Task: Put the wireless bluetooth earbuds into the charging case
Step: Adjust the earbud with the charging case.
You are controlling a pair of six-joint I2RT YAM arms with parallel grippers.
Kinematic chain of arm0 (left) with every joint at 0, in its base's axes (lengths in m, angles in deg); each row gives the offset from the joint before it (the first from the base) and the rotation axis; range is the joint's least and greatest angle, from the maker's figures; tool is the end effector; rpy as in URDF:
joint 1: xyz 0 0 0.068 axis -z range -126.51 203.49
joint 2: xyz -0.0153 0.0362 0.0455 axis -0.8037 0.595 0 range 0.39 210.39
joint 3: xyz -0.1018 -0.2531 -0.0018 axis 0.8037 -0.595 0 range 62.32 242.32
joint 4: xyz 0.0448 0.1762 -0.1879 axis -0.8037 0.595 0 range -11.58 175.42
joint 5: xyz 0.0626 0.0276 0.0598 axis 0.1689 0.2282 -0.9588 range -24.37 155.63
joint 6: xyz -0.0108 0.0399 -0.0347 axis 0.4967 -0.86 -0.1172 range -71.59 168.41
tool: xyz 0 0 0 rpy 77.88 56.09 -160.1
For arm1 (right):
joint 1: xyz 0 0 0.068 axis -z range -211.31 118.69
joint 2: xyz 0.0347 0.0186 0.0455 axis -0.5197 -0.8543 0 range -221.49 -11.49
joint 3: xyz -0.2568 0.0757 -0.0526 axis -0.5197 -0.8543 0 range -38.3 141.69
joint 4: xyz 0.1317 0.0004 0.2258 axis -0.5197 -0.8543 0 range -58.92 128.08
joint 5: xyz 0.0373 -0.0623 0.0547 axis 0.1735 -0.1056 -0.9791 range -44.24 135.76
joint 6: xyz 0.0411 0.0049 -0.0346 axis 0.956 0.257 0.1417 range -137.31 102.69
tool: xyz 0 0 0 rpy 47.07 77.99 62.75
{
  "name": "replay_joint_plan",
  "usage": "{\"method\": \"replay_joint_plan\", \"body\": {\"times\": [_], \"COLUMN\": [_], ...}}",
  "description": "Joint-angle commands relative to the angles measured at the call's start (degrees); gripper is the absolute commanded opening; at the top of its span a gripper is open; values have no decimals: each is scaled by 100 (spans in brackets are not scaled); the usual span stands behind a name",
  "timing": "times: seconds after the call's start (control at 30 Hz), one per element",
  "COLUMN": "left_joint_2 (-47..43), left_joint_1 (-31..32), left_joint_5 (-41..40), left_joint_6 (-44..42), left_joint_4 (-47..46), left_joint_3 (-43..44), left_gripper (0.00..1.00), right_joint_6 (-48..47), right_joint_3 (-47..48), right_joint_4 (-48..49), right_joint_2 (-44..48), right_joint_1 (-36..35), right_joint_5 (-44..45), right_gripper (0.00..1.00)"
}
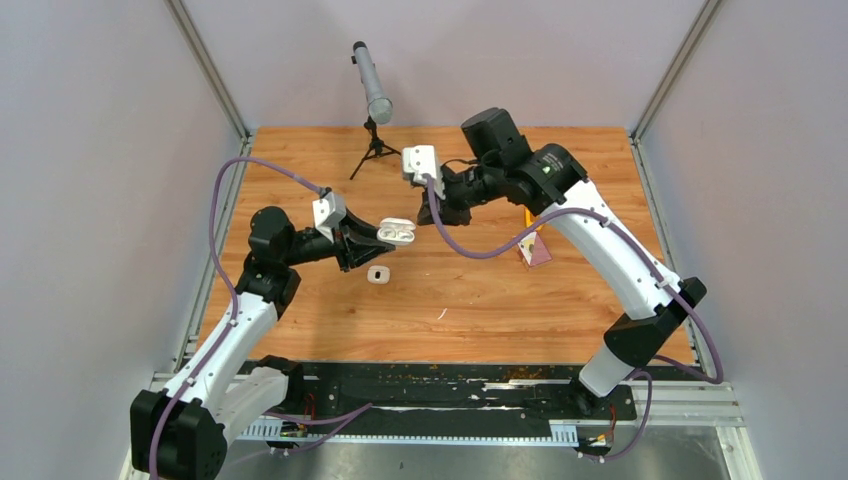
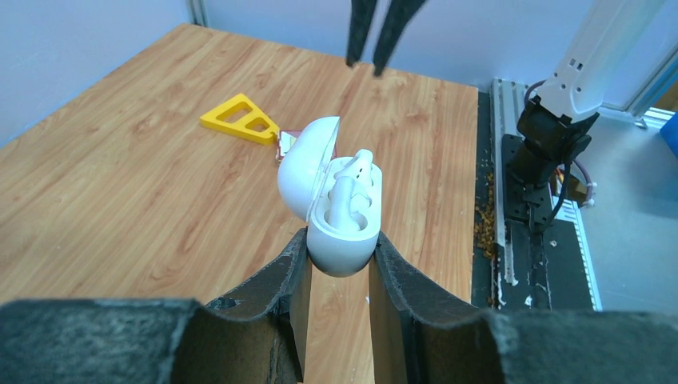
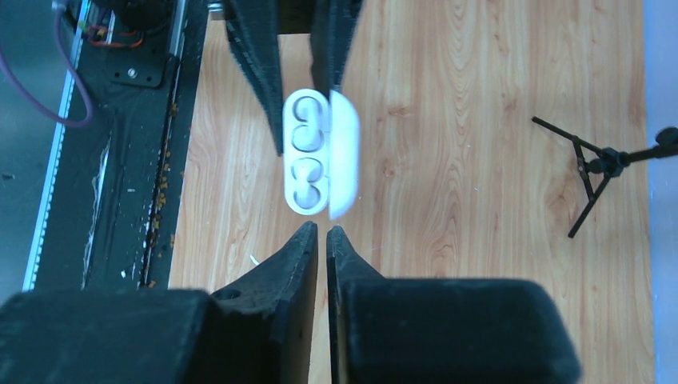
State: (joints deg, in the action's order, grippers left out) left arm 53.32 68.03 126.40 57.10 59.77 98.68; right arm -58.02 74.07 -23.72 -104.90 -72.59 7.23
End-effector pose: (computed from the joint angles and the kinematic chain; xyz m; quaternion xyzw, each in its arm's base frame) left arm 0.1897 -0.0813 0.3151 0.3942 0.5794 -0.4690 0.5375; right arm 0.2277 0.2296 0.4441 -0.6672 0.5664 0.3042 0.3762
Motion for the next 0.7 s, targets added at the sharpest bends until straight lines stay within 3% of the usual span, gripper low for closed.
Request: {"method": "replay_joint_plan", "body": {"times": [0.0, 0.4, 0.67], "left_joint_2": [-19, 8, 16], "left_joint_1": [20, 22, 20], "left_joint_5": [48, 54, 73], "left_joint_6": [198, 384, 367], "left_joint_4": [-373, -587, -571], "left_joint_3": [51, 69, 69], "left_gripper": [0, 0, 0], "right_joint_6": [-819, -1158, -1097], "right_joint_3": [43, 97, 143], "right_joint_4": [-232, -375, -201], "right_joint_2": [-56, -217, -239], "right_joint_1": [-322, -526, -610], "right_joint_5": [287, 373, 480], "right_gripper": [10, 18, 19]}}
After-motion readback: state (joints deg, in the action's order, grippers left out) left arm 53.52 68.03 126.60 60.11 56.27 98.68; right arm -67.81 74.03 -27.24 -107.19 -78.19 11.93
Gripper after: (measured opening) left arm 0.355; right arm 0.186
